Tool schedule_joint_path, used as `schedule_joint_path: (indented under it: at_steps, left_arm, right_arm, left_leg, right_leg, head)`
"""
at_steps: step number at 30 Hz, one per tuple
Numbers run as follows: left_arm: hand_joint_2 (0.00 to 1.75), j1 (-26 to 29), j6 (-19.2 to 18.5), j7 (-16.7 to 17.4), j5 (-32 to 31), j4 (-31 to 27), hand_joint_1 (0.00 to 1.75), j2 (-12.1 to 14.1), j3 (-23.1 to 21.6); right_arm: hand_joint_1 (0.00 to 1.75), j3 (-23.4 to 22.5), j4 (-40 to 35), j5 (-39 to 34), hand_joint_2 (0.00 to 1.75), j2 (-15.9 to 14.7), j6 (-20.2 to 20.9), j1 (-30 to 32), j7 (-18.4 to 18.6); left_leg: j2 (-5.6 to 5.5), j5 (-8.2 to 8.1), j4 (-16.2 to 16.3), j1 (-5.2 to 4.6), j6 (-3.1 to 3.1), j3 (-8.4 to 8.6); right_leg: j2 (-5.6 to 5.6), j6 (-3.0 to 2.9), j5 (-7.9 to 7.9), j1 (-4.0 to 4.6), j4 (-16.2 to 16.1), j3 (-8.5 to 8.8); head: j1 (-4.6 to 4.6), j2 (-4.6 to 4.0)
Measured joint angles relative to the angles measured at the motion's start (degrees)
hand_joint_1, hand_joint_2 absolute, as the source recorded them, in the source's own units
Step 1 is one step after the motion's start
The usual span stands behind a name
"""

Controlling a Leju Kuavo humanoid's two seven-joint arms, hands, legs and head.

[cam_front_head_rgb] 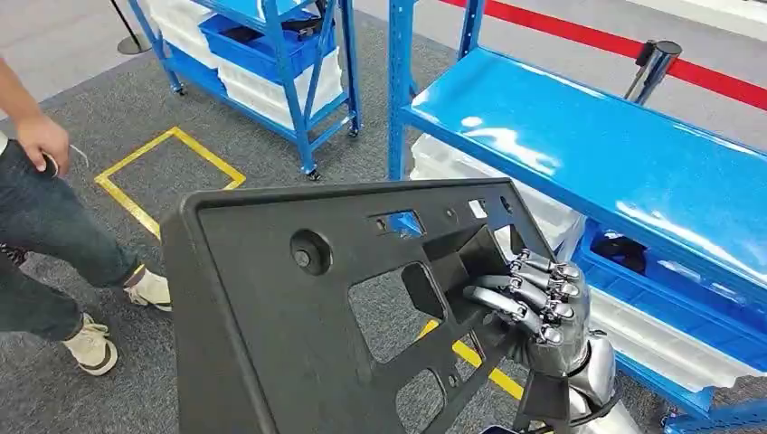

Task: Take the parts from the cabinet and place them on the table.

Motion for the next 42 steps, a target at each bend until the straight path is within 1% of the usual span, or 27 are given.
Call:
schedule_joint_path:
  at_steps: [2, 3, 5, 6, 8, 9, 10, 12, 13, 14, 18, 19, 20, 21, 23, 24, 26, 27, 28, 29, 30, 34, 36, 38, 39, 40, 42]
  left_arm:
    - [1.75, 0.18, 0.00, 0.00, 0.02, 0.00, 0.00, 0.00, -0.02]
    - [1.75, 0.16, 0.00, 0.00, 0.02, 0.00, 0.00, -0.02, -0.02]
    - [1.75, 0.13, 0.00, 0.00, 0.00, -0.02, 0.00, -0.09, -0.07]
    - [1.75, 0.12, 0.05, 0.00, 0.00, -0.02, 0.00, -0.09, -0.07]
    - [1.75, 0.15, 0.07, 0.00, 0.00, -0.02, 0.00, -0.13, -0.18]
    - [1.75, 0.16, 0.07, 0.00, 0.00, -0.02, 0.00, -0.13, -0.22]
    - [1.75, 0.16, 0.07, -0.02, 0.00, -0.02, 0.00, -0.13, -0.24]
    - [1.75, 0.13, 0.07, -0.07, 0.00, -0.02, 0.00, -0.20, -0.26]
    - [1.75, 0.13, 0.07, -0.09, 0.00, -0.02, 0.00, -0.22, -0.28]
    - [1.75, 0.02, 0.07, -0.13, 0.00, -0.02, 0.00, -0.22, -0.28]
    - [1.75, 0.01, 0.07, -0.24, 0.09, -0.09, 0.00, -0.22, -0.28]
    - [1.75, 0.00, 0.07, -0.22, 0.09, -0.09, 0.00, -0.17, -0.28]
    - [1.75, -0.03, 0.09, -0.11, 0.09, -0.09, 0.00, -0.17, -0.31]
    - [1.75, -0.16, 0.09, -0.07, 0.09, -0.11, 0.00, -0.20, -0.31]
    - [1.75, -0.56, 0.09, -0.22, 0.13, -0.13, 0.00, -0.20, -0.31]
    - [1.75, -0.69, 0.09, -0.22, 0.20, -0.15, 0.00, -0.20, -0.31]
    - [1.75, -0.63, 0.09, -0.02, 0.17, -0.15, 0.00, -0.20, -0.31]
    - [1.75, -0.51, 0.07, 0.19, 0.18, -0.15, 0.00, -0.20, -0.31]
    - [1.75, -0.45, 0.05, 0.19, 0.07, -0.15, 0.00, -0.20, -0.33]
    - [1.75, -0.25, 0.00, 0.24, 0.04, -0.13, 0.00, -0.20, -0.35]
    - [1.75, -0.22, -0.02, 0.33, 0.00, -0.13, 0.00, -0.20, -0.37]
    - [1.75, -0.08, -0.02, 0.35, 0.02, -0.13, 0.00, -0.20, -0.39]
    - [1.75, -0.05, 0.00, 0.37, 0.00, -0.17, 0.00, -0.22, -0.42]
    - [1.75, -0.04, 0.00, 0.37, 0.00, -0.17, 0.00, -0.22, -0.48]
    - [1.75, -0.04, 0.00, 0.37, 0.00, -0.17, 0.00, -0.22, -0.48]
    - [1.75, -0.03, 0.00, 0.35, -0.02, -0.17, 0.00, -0.22, -0.50]
    - [1.75, -0.03, 0.00, 0.35, 0.00, -0.17, 0.00, -0.22, -0.50]
  right_arm:
    - [1.75, 0.07, 0.00, 0.00, 1.75, 0.04, -0.02, 0.00, 0.00]
    - [1.75, 0.04, 0.00, 0.00, 1.75, 0.04, -0.02, -0.04, 0.00]
    - [1.75, 0.02, 0.00, -0.02, 1.75, 0.04, -0.15, -0.01, 0.00]
    - [1.75, -0.04, 0.00, -0.02, 1.75, 0.04, -0.17, 0.13, 0.00]
    - [1.75, -0.02, 0.00, 0.00, 1.75, 0.04, -0.20, 0.49, 0.00]
    - [1.75, 0.00, 0.00, 0.00, 1.75, 0.04, -0.20, 0.58, 0.00]
    - [1.75, -0.02, 0.00, 0.00, 1.75, 0.04, -0.20, 0.57, 0.00]
    - [1.75, -0.02, 0.00, 0.00, 1.75, 0.04, -0.20, 0.56, 0.00]
    - [1.75, -0.02, 0.00, 0.00, 1.75, 0.04, -0.20, 0.56, 0.00]
    - [1.75, 0.00, 0.09, -0.02, 1.75, 0.07, -0.20, 0.54, 0.00]
    - [1.75, -0.04, 0.13, -0.04, 1.75, 0.07, -0.35, 0.75, 0.00]
    - [1.75, -0.04, 0.13, -0.04, 1.75, 0.07, -0.35, 0.66, 0.00]
    - [1.75, -0.07, 0.13, -0.02, 1.75, 0.04, -0.35, 0.58, 0.00]
    - [1.75, -0.07, 0.13, -0.04, 1.75, 0.04, -0.35, 0.61, 0.00]
    - [1.75, -0.07, 0.15, -0.04, 1.75, 0.04, -0.35, 0.69, 0.00]
    - [1.75, -0.07, 0.15, -0.04, 1.75, 0.04, -0.37, 0.68, 0.00]
    - [1.75, -0.04, 0.15, -0.04, 1.75, 0.04, -0.37, 0.66, 0.00]
    - [1.75, -0.04, 0.15, -0.04, 1.75, 0.04, -0.35, 0.61, 0.00]
    - [1.75, -0.04, 0.15, -0.04, 1.75, 0.04, -0.35, 0.55, 0.00]
    - [1.75, -0.04, 0.15, -0.04, 1.75, 0.04, -0.35, 0.54, 0.00]
    - [1.75, -0.09, 0.15, -0.04, 1.75, 0.04, -0.35, 0.53, 0.00]
    - [1.75, -0.04, 0.15, -0.04, 1.75, 0.09, -0.33, 0.49, 0.00]
    - [1.75, -0.13, 0.17, -0.04, 1.75, 0.13, -0.33, 0.45, 0.00]
    - [1.75, -0.22, 0.17, -0.04, 1.75, 0.13, -0.33, 0.53, 0.00]
    - [1.75, -0.22, 0.20, -0.04, 1.75, 0.13, -0.33, 0.57, 0.00]
    - [1.75, -0.20, 0.22, -0.04, 1.75, 0.13, -0.33, 0.60, 0.00]
    - [1.75, -0.22, 0.22, -0.04, 1.75, 0.13, -0.33, 0.55, 0.00]
  left_leg:
    - [-1.58, 0.23, -0.07, -0.31, 0.58, -0.49]
    - [-2.34, 0.66, -0.65, -0.10, 1.17, -0.23]
    - [-3.59, 1.00, -0.83, 0.39, 1.72, -0.30]
    - [-4.32, 1.10, -0.83, 0.45, 1.87, -0.38]
    - [-5.87, 1.22, -0.76, 0.45, 2.01, -0.58]
    - [-6.66, 1.27, -0.73, 0.49, 1.98, -0.59]
    - [-7.57, 1.29, -0.65, 0.59, 1.92, -0.55]
    - [-9.23, 1.25, -0.26, 0.97, 1.75, -0.52]
    - [-9.96, 1.11, 0.04, 1.06, 1.31, -0.78]
    - [-10.68, 1.26, 0.35, 0.91, 0.80, -1.33]
    - [-13.58, 2.26, 0.09, 1.33, -0.70, -2.63]
    - [-13.35, 2.04, 0.29, 1.45, -0.79, -2.62]
    - [-8.96, 0.77, 2.23, 0.85, -0.90, -3.26]
    - [-6.65, -1.41, 6.05, 0.80, -0.97, -5.03]
    - [-5.30, -5.25, 15.03, 0.95, -1.04, -8.78]
    - [-5.12, -5.87, 17.64, 0.99, -1.05, -9.57]
    - [-4.95, -3.89, 15.11, 1.15, -1.08, -7.71]
    - [-4.55, -1.39, 9.85, 1.24, -1.03, -4.85]
    - [-3.14, 0.87, 4.33, 1.25, -0.98, -1.97]
    - [-0.72, 0.46, 1.71, 1.02, -1.04, -0.67]
    - [-0.43, 0.16, 0.45, 0.36, -0.69, -0.61]
    - [-2.58, 0.68, 0.36, 0.17, 0.94, -1.34]
    - [-3.71, 1.00, 0.07, 0.56, 1.48, -1.22]
    - [-4.84, 1.10, 0.08, 0.49, 1.79, -1.33]
    - [-5.47, 1.12, 0.13, 0.40, 1.86, -1.39]
    - [-6.16, 1.14, 0.13, 0.38, 1.88, -1.35]
    - [-7.55, 1.15, 0.20, 0.42, 1.86, -1.19]
  right_leg:
    - [-1.55, 0.47, 0.08, -0.03, -0.36, 0.28]
    - [-1.65, 0.91, -0.29, 0.06, -0.30, 0.43]
    - [3.06, 1.07, -3.20, -0.23, 3.23, -1.08]
    - [4.19, 1.08, -5.46, -0.22, 7.65, -3.05]
    - [4.77, 1.16, -8.25, -0.22, 15.96, -7.16]
    - [4.78, 1.18, -7.89, -0.23, 17.12, -7.87]
    - [4.80, 1.19, -6.00, -0.24, 15.39, -7.14]
    - [5.74, 1.31, -0.60, -0.52, 6.42, -3.04]
    - [8.39, 1.51, 1.10, -1.03, 1.58, -0.97]
    - [12.52, 1.69, -0.05, -1.56, 1.12, -0.77]
    - [10.34, 0.72, 0.04, -1.27, 0.70, -0.72]
    - [9.26, 0.30, 0.14, -1.84, 0.45, -0.45]
    - [8.45, -0.19, 0.09, -1.69, 0.37, -0.26]
    - [7.48, -0.53, 0.05, -1.45, 0.38, -0.25]
    - [5.58, -0.65, 0.01, -1.09, 0.38, -0.26]
    - [4.73, -0.67, -0.02, -1.04, 0.39, -0.23]
    - [3.49, -0.63, -0.05, -1.04, 0.40, -0.17]
    - [2.88, -0.55, -0.10, -1.06, 0.40, -0.06]
    - [2.43, -0.35, -0.23, -1.08, 0.42, 0.13]
    - [2.13, -0.15, -0.32, -0.99, 0.39, 0.14]
    - [1.87, 0.19, -0.38, -0.42, 0.69, -0.14]
    - [-0.29, 1.40, -0.19, -0.54, -0.10, 0.27]
    - [3.14, 1.51, -2.97, -0.63, 3.39, -1.34]
    - [4.53, 1.36, -6.66, -0.51, 12.13, -5.77]
    - [4.71, 1.31, -7.48, -0.48, 15.52, -7.65]
    - [4.74, 1.25, -6.94, -0.48, 16.63, -8.46]
    - [4.88, 1.23, -2.59, -0.48, 11.30, -6.28]
  head:
    - [0.07, 0.00]
    - [0.09, 0.00]
    - [0.20, 0.00]
    - [0.64, 0.00]
    - [0.83, 0.00]
    - [0.79, 0.00]
    - [0.81, 0.00]
    - [0.85, 0.00]
    - [0.94, 0.00]
    - [1.10, 0.00]
    - [0.74, 0.00]
    - [0.64, 0.00]
    - [0.17, 0.00]
    - [-0.22, 0.00]
    - [-0.33, 0.00]
    - [-0.32, 0.00]
    - [-0.37, 0.00]
    - [-0.37, 0.00]
    - [-0.35, 0.00]
    - [-0.35, 0.00]
    - [-0.46, 0.00]
    - [-0.17, 0.00]
    - [-0.06, 0.00]
    - [0.57, 0.00]
    - [0.59, 0.00]
    - [0.64, 0.00]
    - [0.77, 0.00]
